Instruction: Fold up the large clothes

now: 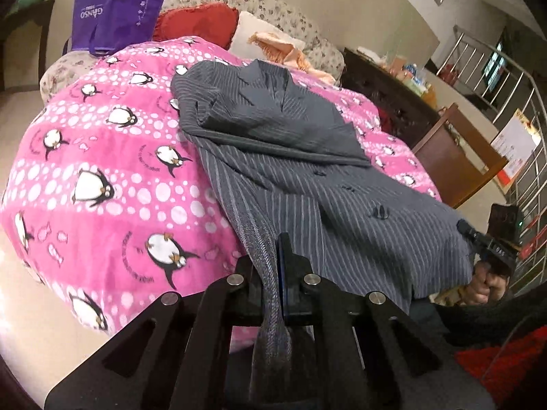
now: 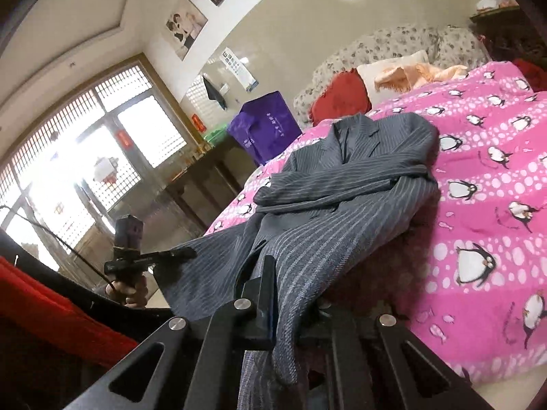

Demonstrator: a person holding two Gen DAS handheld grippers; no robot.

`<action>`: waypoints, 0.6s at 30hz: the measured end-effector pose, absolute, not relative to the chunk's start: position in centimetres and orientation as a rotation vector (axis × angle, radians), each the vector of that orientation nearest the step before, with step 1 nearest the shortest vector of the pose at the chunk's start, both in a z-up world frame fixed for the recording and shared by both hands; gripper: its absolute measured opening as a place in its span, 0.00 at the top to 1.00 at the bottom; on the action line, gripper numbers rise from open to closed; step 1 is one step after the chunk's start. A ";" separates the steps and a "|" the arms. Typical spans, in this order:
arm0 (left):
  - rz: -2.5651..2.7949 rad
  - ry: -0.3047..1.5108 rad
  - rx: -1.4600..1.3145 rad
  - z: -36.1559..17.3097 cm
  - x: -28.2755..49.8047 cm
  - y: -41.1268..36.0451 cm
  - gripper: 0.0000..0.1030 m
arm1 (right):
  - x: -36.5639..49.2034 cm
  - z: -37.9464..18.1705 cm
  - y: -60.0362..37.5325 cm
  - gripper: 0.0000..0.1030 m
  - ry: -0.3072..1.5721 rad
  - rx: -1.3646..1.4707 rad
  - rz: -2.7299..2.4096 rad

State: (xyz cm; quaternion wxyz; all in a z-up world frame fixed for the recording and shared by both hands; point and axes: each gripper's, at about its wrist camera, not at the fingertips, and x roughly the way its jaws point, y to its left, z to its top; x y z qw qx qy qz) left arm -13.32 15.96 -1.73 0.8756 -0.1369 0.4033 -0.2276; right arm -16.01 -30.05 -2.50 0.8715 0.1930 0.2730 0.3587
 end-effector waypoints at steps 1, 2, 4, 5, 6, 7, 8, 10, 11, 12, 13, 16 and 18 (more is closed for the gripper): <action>-0.476 0.838 -0.295 -1.8 -13.5 16.0 0.96 | -16.2 -2.5 -30.2 0.94 0.575 0.401 0.747; -0.478 0.839 -0.308 -2.0 -13.4 15.9 0.96 | -16.3 -2.6 -30.3 0.94 0.582 0.401 0.741; -0.491 0.845 -0.314 -2.2 -13.2 15.4 0.96 | -15.8 -2.8 -30.3 0.94 0.598 0.397 0.726; -0.495 0.847 -0.310 -2.1 -13.1 15.0 0.96 | -15.6 -2.8 -30.5 0.94 0.605 0.394 0.721; -0.500 0.848 -0.310 -2.0 -13.1 14.9 0.96 | -15.2 -2.8 -30.5 0.94 0.612 0.392 0.715; -0.508 0.845 -0.312 -1.9 -12.7 14.6 0.96 | -14.9 -2.6 -30.6 0.94 0.614 0.389 0.713; -0.511 0.841 -0.312 -1.7 -12.5 14.4 0.96 | -14.6 -2.3 -30.6 0.94 0.614 0.387 0.714; -0.512 0.822 -0.317 -1.1 -11.4 14.0 0.96 | -13.1 -1.7 -30.7 0.94 0.613 0.373 0.710; -0.511 0.806 -0.325 -0.6 -10.3 13.8 0.96 | -12.6 -1.3 -30.8 0.94 0.612 0.368 0.706; -0.506 0.797 -0.328 -0.2 -9.6 13.7 0.96 | -11.1 -0.9 -31.0 0.94 0.611 0.369 0.704; -0.498 0.787 -0.330 0.1 -8.7 13.6 0.96 | -9.7 -0.7 -31.1 0.94 0.610 0.370 0.704; -0.445 0.762 -0.342 0.7 -4.3 13.5 0.96 | -4.3 -0.4 -31.9 0.94 0.628 0.392 0.681; -0.381 0.758 -0.368 0.5 -0.3 14.1 0.96 | 0.2 -0.7 -32.5 0.94 0.654 0.420 0.660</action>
